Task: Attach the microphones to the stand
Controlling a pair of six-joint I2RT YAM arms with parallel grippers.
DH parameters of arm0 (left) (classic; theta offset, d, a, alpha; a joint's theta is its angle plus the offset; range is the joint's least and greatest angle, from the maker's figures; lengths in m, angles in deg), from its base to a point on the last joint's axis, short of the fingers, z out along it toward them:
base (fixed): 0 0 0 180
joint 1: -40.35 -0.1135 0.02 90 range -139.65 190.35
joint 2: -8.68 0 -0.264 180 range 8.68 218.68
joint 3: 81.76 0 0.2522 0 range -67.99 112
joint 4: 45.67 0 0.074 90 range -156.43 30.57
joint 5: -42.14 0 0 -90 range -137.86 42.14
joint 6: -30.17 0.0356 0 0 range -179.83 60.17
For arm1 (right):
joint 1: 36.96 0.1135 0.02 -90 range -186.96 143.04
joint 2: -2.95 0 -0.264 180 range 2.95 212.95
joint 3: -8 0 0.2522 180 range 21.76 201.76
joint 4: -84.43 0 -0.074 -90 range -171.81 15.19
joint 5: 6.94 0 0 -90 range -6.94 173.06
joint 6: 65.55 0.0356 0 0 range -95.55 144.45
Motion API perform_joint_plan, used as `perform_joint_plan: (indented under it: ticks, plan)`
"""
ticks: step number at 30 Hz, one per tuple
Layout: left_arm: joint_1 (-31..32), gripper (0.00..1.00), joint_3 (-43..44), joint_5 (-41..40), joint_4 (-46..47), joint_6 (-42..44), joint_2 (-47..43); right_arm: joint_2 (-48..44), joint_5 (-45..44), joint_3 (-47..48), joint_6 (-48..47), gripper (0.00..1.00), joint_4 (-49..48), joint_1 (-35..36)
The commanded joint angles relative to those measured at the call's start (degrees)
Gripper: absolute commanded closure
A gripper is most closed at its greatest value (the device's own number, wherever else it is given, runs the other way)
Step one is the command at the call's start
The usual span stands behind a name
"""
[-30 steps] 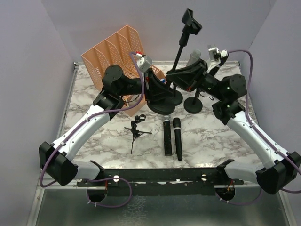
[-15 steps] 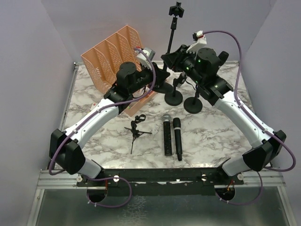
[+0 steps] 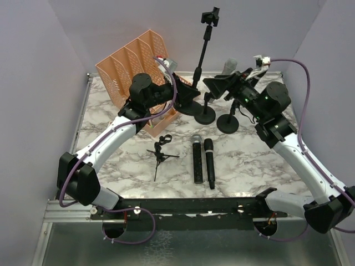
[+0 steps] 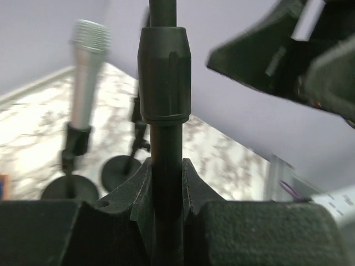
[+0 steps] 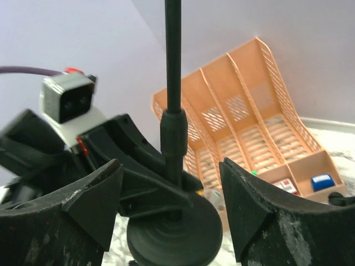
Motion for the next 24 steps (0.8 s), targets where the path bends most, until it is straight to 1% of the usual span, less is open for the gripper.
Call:
perform_joint_plan:
  ticks: [1, 5, 6, 8, 12, 14, 17, 24]
  plan:
    - [0.44, 1.00, 0.09, 18.00, 8.97, -5.46, -4.00, -4.47, 9.63, -5.69, 8.32, 0.26, -12.61, -2.84]
    - [0.43, 1.00, 0.12, 23.89, 12.08, -8.76, -4.53, -6.36, 9.15, -7.98, 11.79, 0.26, -11.67, -4.51]
    - [0.43, 1.00, 0.32, 25.53, 12.76, -9.44, -4.46, -6.92, 10.23, -8.93, 12.33, 0.26, -12.66, -5.15]
    - [0.52, 1.00, 0.88, 28.28, 13.77, -10.66, -4.36, -7.54, 14.02, -10.45, 13.45, 0.25, -15.83, -5.85]
    - [0.85, 1.00, 2.02, 33.11, 14.23, -11.57, -4.13, -6.29, 25.78, -10.47, 15.60, 0.25, -24.12, -5.92]
    - [1.13, 1.00, 2.44, 34.40, 14.23, -11.81, -4.10, -5.52, 29.72, -10.75, 17.37, 0.27, -29.24, -5.87]
    - [1.60, 1.00, 2.84, 35.79, 14.31, -11.89, -4.00, -3.73, 33.54, -10.07, 19.02, 0.31, -33.71, -5.90]
    - [2.83, 1.00, 3.29, 37.20, 14.32, -11.96, -3.85, 1.47, 41.96, -5.89, 20.01, 0.45, -36.17, -5.90]
